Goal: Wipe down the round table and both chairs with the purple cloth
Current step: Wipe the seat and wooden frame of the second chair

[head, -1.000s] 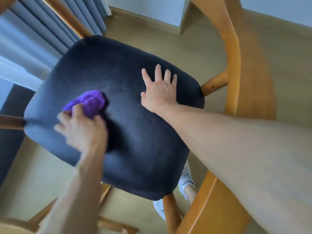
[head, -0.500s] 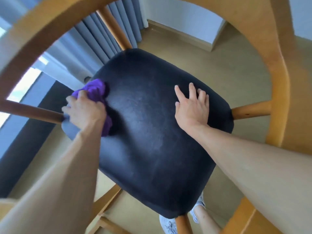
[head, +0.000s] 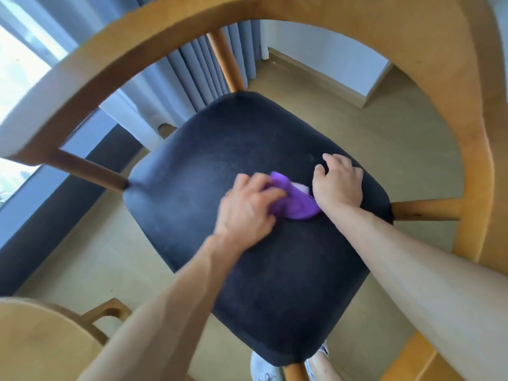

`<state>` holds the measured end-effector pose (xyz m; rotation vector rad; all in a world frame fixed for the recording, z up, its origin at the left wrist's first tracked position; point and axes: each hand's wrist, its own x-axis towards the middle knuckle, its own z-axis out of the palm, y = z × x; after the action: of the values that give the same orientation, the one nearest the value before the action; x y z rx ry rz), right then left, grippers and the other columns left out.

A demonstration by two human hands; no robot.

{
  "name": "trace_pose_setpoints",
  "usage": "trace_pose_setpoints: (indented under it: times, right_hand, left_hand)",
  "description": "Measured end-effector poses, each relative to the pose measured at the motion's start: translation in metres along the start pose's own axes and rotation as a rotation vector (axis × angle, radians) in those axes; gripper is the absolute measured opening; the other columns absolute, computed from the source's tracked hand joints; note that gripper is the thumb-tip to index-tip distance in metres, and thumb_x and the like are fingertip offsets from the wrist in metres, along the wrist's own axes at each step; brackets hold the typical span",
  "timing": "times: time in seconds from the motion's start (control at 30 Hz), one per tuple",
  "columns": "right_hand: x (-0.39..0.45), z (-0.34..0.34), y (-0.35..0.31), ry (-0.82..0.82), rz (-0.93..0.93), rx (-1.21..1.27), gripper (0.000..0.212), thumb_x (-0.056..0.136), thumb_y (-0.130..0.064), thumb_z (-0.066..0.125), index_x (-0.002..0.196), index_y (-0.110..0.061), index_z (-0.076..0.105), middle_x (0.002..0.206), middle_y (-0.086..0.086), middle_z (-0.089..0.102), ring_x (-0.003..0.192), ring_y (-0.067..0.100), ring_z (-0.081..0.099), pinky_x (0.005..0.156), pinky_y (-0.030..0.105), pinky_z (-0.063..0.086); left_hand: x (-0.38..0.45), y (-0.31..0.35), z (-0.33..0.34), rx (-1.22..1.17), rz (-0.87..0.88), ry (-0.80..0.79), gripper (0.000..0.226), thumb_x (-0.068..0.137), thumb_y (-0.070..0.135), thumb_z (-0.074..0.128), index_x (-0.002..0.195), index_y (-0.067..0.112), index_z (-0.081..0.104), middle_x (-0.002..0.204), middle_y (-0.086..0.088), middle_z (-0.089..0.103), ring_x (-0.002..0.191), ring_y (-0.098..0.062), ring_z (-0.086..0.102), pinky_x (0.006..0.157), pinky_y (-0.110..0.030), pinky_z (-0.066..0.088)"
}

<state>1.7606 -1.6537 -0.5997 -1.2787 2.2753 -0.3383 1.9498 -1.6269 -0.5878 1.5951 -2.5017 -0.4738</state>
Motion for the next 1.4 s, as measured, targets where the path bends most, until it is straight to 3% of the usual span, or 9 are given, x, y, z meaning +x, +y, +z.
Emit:
trace_pose_setpoints:
  times: [0.23, 0.43, 0.57, 0.63, 0.77, 0.87, 1.07, 1.2, 1.4]
  right_hand:
    - [0.0, 0.002, 0.001, -0.036, -0.028, -0.142, 0.049, 0.104, -0.034, 0.035, 0.152, -0.024, 0.037, 0.159, -0.003, 0.031, 0.139, 0.029, 0.03, 0.117, 0.042, 0.029]
    - [0.004, 0.0, -0.003, -0.093, -0.032, -0.194, 0.051, 0.103, -0.035, 0.031, 0.152, -0.023, 0.036, 0.159, 0.0, 0.028, 0.136, 0.033, 0.03, 0.117, 0.04, 0.025]
    - [0.005, -0.007, 0.003, -0.159, -0.052, -0.242, 0.055, 0.103, -0.038, 0.031, 0.156, -0.026, 0.026, 0.162, -0.004, 0.02, 0.141, 0.03, 0.024, 0.117, 0.042, 0.029]
    - [0.001, -0.007, 0.007, -0.179, -0.091, -0.295, 0.062, 0.1, -0.043, 0.038, 0.157, -0.026, 0.021, 0.164, -0.004, 0.016, 0.143, 0.031, 0.021, 0.116, 0.042, 0.03]
    - [-0.005, -0.001, 0.004, -0.17, -0.118, -0.36, 0.086, 0.09, -0.061, 0.05, 0.158, -0.024, 0.013, 0.166, -0.001, 0.011, 0.147, 0.033, 0.016, 0.12, 0.043, 0.024]
    - [-0.011, 0.004, 0.0, -0.16, -0.135, -0.396, 0.1, 0.084, -0.066, 0.056, 0.159, -0.02, 0.008, 0.166, 0.004, 0.005, 0.15, 0.036, 0.01, 0.123, 0.048, 0.013]
    - [-0.024, 0.018, -0.003, -0.172, -0.1, -0.369, 0.082, 0.093, -0.051, 0.054, 0.157, -0.035, 0.005, 0.167, 0.007, -0.006, 0.153, 0.036, -0.005, 0.123, 0.054, 0.004]
    - [-0.056, 0.036, -0.012, -0.04, -0.271, -0.329, 0.069, 0.094, -0.013, 0.053, 0.153, -0.034, 0.024, 0.164, 0.01, 0.009, 0.152, 0.034, 0.006, 0.122, 0.053, 0.012]
    - [-0.076, 0.043, -0.021, -0.036, -0.354, -0.294, 0.07, 0.088, -0.003, 0.054, 0.151, -0.029, 0.034, 0.161, 0.009, 0.022, 0.15, 0.03, 0.016, 0.121, 0.048, 0.019]
  left_hand:
    - [-0.007, -0.046, -0.019, 0.035, -0.775, 0.205, 0.038, 0.082, 0.02, 0.059, 0.119, 0.027, 0.062, 0.123, -0.008, 0.048, 0.114, -0.038, 0.042, 0.075, -0.048, 0.048]
    - [-0.051, 0.099, 0.03, -0.021, -0.089, -0.074, 0.029, 0.076, 0.025, 0.059, 0.105, 0.03, 0.063, 0.117, 0.001, 0.049, 0.102, -0.032, 0.046, 0.059, -0.034, 0.037]
    - [-0.1, 0.095, 0.027, -0.03, 0.377, -0.293, 0.025, 0.08, 0.034, 0.053, 0.103, 0.035, 0.064, 0.113, 0.005, 0.051, 0.097, -0.027, 0.047, 0.062, -0.034, 0.04]
    - [-0.103, 0.056, 0.013, 0.002, 0.289, -0.213, 0.031, 0.08, 0.035, 0.054, 0.109, 0.037, 0.064, 0.117, 0.006, 0.053, 0.101, -0.026, 0.048, 0.064, -0.034, 0.048]
    - [-0.078, -0.038, -0.024, 0.045, -0.328, 0.017, 0.037, 0.081, 0.029, 0.063, 0.116, 0.038, 0.067, 0.119, 0.007, 0.052, 0.108, -0.026, 0.044, 0.063, -0.035, 0.05]
    - [-0.077, -0.019, -0.019, 0.076, -0.435, 0.092, 0.03, 0.082, 0.024, 0.062, 0.111, 0.031, 0.069, 0.115, 0.004, 0.054, 0.104, -0.029, 0.045, 0.059, -0.037, 0.048]
    - [-0.135, 0.098, 0.032, -0.01, 0.087, -0.08, 0.028, 0.077, 0.027, 0.057, 0.104, 0.033, 0.065, 0.116, 0.006, 0.053, 0.097, -0.028, 0.046, 0.066, -0.036, 0.044]
    - [-0.173, 0.088, 0.034, 0.014, 0.476, -0.362, 0.024, 0.084, 0.028, 0.055, 0.104, 0.038, 0.065, 0.126, 0.009, 0.052, 0.102, -0.025, 0.047, 0.073, -0.039, 0.046]
    - [-0.206, -0.005, 0.009, -0.094, 0.234, -0.149, 0.031, 0.084, 0.027, 0.069, 0.113, 0.038, 0.063, 0.127, 0.003, 0.056, 0.108, -0.028, 0.056, 0.069, -0.038, 0.055]
